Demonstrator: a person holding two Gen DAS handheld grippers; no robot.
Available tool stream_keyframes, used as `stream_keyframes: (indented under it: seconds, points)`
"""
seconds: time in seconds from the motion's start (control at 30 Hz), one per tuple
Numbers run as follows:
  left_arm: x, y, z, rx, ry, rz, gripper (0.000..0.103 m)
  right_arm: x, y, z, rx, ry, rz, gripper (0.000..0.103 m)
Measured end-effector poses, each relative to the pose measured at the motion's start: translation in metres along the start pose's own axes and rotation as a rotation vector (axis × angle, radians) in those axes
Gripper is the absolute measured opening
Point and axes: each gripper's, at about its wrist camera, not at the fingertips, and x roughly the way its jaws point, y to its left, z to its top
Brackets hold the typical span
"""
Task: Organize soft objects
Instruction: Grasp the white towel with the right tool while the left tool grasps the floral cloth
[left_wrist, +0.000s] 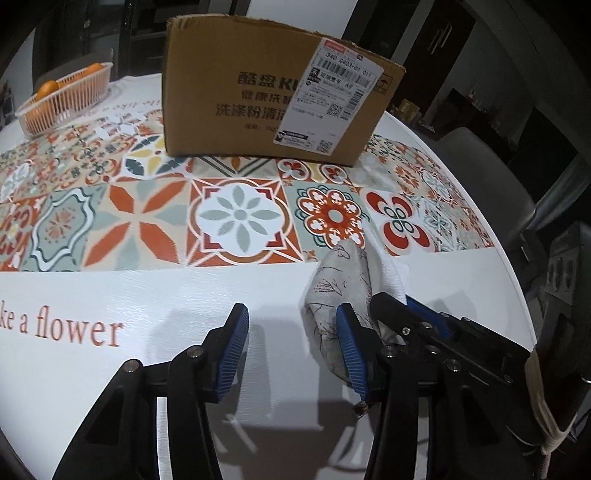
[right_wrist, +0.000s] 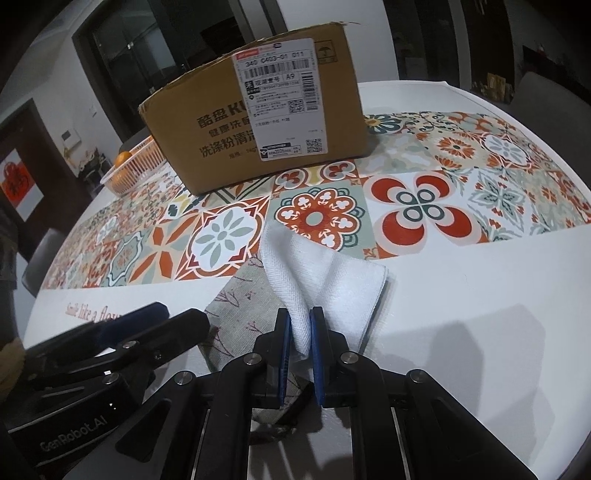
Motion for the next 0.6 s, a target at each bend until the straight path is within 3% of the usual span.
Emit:
stream_keyframes:
  seconds: [0.37, 0.6]
  points:
    - [0.018, -0.025, 0.002, 0.055, 0.031, -0.035, 0.046, -0.031, -0.017, 0.001, 0.021, -0.062, -0.068, 0.012]
    - [0.031, -0.033, 0.005, 0.055, 0.043, -0.028, 0.029, -0.031, -0.026, -0.001, 0.038, -0.05, -0.074, 0.012]
